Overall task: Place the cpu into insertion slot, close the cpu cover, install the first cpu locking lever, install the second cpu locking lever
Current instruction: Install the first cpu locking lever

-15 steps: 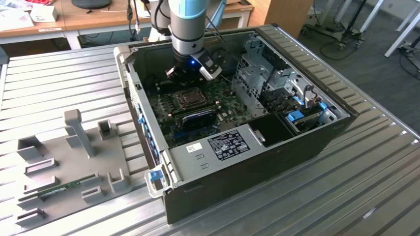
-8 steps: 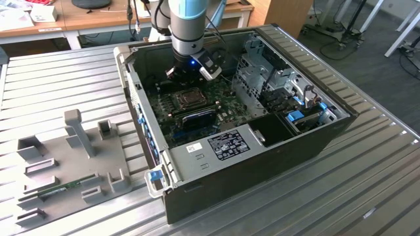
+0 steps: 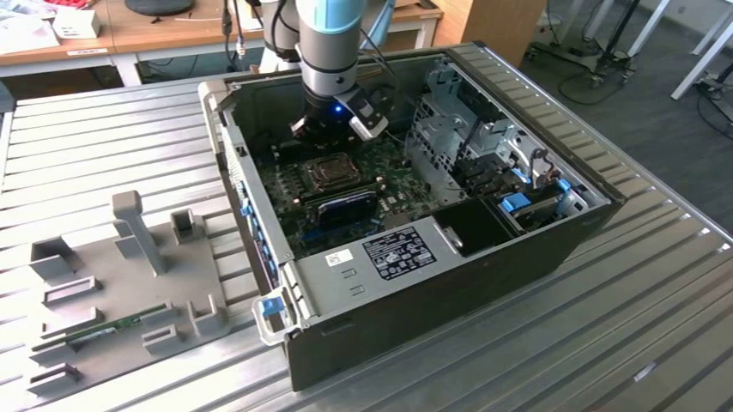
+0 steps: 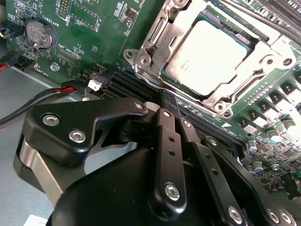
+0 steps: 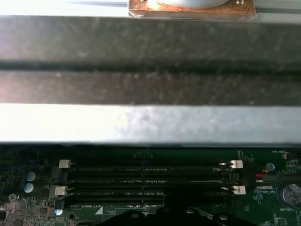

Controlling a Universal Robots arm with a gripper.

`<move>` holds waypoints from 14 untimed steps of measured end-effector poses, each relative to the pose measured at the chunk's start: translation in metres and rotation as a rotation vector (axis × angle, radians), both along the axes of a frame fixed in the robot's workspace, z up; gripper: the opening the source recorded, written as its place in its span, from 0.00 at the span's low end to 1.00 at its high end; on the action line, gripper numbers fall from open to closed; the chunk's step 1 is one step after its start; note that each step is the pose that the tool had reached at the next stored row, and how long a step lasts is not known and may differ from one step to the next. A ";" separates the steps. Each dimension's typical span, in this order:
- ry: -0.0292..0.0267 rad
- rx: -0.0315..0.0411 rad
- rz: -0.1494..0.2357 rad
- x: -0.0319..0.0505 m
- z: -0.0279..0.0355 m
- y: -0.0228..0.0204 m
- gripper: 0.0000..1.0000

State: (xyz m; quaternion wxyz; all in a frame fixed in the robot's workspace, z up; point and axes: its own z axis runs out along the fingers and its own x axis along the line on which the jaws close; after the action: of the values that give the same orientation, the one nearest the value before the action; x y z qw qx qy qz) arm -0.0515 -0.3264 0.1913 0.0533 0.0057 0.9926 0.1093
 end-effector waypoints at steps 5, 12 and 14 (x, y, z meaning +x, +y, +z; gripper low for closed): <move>0.0005 0.0010 0.000 0.0021 -0.0001 0.0001 0.11; -0.0017 0.0014 0.000 0.0025 0.0015 0.0003 0.11; -0.0008 0.0002 0.000 0.0023 0.0040 0.0000 0.11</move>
State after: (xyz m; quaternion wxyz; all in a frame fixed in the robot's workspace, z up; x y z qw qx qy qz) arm -0.0492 -0.3264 0.1953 0.0537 0.0057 0.9925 0.1094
